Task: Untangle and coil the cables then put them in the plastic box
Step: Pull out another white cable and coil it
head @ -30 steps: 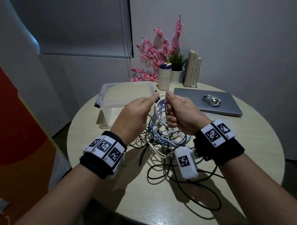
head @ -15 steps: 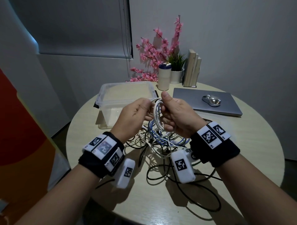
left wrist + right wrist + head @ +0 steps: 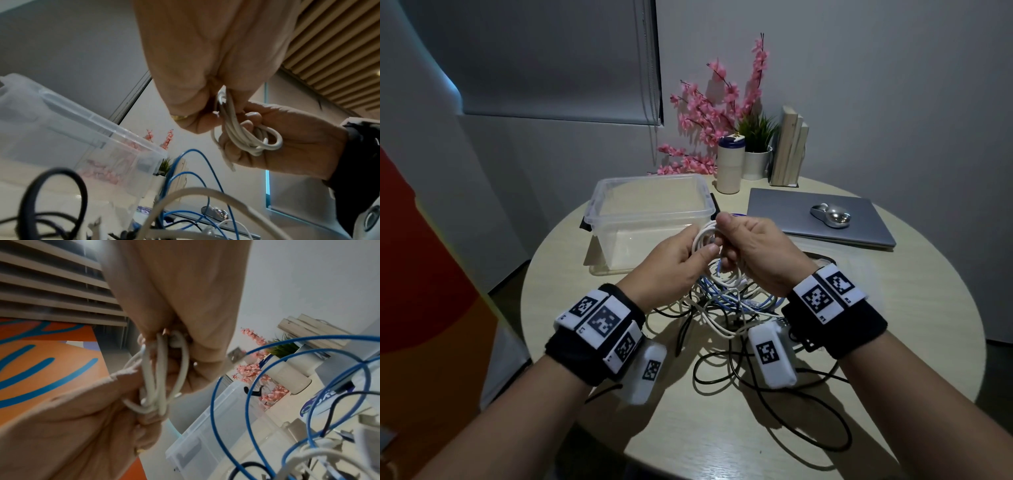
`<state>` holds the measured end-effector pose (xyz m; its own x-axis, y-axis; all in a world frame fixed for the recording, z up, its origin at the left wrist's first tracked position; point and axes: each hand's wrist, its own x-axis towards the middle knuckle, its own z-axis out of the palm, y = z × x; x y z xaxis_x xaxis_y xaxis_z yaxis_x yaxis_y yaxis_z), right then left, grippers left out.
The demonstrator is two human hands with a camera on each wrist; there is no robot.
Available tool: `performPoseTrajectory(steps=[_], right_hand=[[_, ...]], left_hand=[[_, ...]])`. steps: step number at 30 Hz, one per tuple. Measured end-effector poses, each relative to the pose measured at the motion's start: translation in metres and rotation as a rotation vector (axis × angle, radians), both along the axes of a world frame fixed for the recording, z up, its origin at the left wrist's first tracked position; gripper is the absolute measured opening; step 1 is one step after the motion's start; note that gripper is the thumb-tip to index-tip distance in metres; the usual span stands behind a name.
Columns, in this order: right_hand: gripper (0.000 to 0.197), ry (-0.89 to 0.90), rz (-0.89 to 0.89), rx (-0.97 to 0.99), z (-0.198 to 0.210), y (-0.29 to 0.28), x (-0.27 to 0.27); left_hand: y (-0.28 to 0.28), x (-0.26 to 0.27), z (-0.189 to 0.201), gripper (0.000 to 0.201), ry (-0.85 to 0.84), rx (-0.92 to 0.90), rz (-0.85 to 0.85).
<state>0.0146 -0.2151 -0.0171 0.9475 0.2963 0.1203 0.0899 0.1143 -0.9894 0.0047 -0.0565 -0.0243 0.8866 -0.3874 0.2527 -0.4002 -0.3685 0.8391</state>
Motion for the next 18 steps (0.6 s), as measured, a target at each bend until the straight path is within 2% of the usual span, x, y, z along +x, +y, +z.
performPoseTrajectory(steps=[2,5,8,11,13,16,18], right_hand=[[0.029,-0.02,-0.005,-0.073,0.0,-0.005,0.001],[0.018,-0.087,-0.006,-0.158,0.001,-0.011,0.001],[0.018,-0.187,-0.018,-0.287,0.002,-0.012,0.001],[0.016,-0.31,-0.087,-0.586,0.003,-0.01,0.003],[0.022,-0.377,-0.138,-0.752,0.0,-0.007,0.004],[0.026,-0.403,-0.202,-0.787,-0.003,-0.006,0.003],[0.026,-0.382,-0.23,-0.764,-0.003,-0.007,0.003]], left_hand=[[0.003,0.001,0.003,0.007,-0.105,0.175,0.075],[0.007,0.003,0.01,0.009,-0.16,0.274,0.106],[0.009,0.007,0.013,0.018,-0.153,0.302,0.169],[0.007,0.008,0.012,0.018,-0.157,0.29,0.206],[0.007,0.008,0.011,0.017,-0.185,0.285,0.232],[0.008,0.006,0.011,0.016,-0.211,0.288,0.229],[0.012,0.007,0.012,0.018,-0.177,0.27,0.169]])
